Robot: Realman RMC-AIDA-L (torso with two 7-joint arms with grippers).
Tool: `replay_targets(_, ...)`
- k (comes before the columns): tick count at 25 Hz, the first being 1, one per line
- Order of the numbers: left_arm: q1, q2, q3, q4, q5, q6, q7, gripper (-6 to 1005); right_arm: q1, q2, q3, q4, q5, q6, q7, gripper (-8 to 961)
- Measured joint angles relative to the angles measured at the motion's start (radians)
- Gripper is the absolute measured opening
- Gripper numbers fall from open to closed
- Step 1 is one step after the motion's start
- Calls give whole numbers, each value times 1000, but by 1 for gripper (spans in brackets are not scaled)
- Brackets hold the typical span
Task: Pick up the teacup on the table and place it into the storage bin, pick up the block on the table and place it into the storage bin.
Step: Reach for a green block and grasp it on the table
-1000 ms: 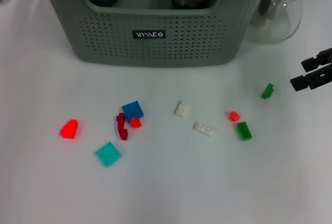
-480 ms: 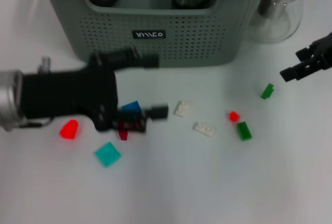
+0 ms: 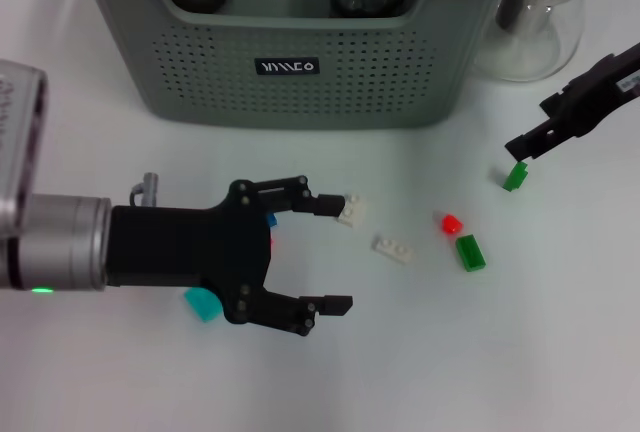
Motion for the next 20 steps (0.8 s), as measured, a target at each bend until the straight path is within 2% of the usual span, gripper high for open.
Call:
replay_targets(8,-21,4,9,-52,37,-93,31,895,9,32,-88,14,-48,62,67,915)
replay_targets(20,-40,8,1,-103,37,-126,34,895,11,57,-144,92,-104,163,110,915)
